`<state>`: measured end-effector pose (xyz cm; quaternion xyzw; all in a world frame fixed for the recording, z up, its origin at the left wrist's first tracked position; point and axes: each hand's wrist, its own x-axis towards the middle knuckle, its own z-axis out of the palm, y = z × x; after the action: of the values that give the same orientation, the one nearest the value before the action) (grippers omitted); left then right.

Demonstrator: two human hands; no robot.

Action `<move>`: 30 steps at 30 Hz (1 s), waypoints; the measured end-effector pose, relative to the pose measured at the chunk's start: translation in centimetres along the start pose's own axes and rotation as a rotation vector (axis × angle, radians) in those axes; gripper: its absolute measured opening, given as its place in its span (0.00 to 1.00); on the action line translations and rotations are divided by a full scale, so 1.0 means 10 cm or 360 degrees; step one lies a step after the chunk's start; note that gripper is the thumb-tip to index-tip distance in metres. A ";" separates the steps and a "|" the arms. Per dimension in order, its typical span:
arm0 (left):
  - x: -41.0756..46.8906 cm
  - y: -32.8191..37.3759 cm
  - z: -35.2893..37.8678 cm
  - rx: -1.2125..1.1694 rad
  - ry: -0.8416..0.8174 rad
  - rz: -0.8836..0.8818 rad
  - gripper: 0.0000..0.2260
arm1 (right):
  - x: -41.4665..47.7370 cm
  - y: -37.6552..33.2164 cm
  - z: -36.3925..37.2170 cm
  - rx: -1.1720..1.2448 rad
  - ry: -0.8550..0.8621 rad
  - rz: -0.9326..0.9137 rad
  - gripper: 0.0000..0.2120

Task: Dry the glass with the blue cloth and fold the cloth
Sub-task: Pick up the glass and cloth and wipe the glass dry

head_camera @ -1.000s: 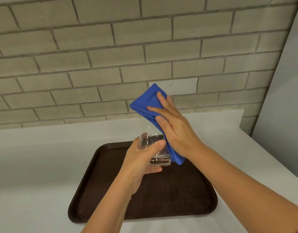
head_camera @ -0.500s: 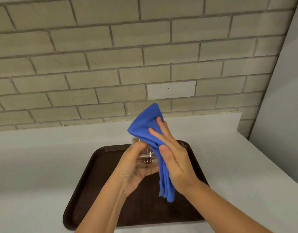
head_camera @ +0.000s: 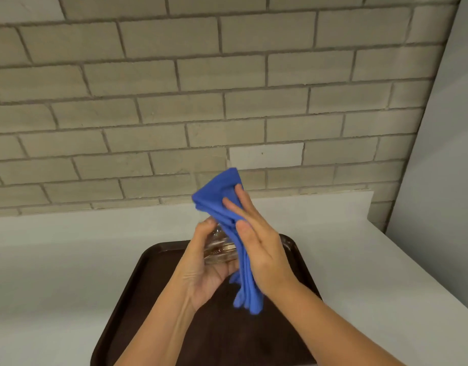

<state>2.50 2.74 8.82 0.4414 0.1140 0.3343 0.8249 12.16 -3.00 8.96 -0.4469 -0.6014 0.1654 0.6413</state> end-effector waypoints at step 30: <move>0.05 0.05 0.18 0.1511 0.0721 0.0411 0.25 | 0.24 0.15 -0.15 0.0868 0.0566 0.1012 0.16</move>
<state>3.52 2.04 10.29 0.6929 0.3722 0.4316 0.4418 14.54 -0.94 9.44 -0.4457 -0.2494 0.4270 0.7462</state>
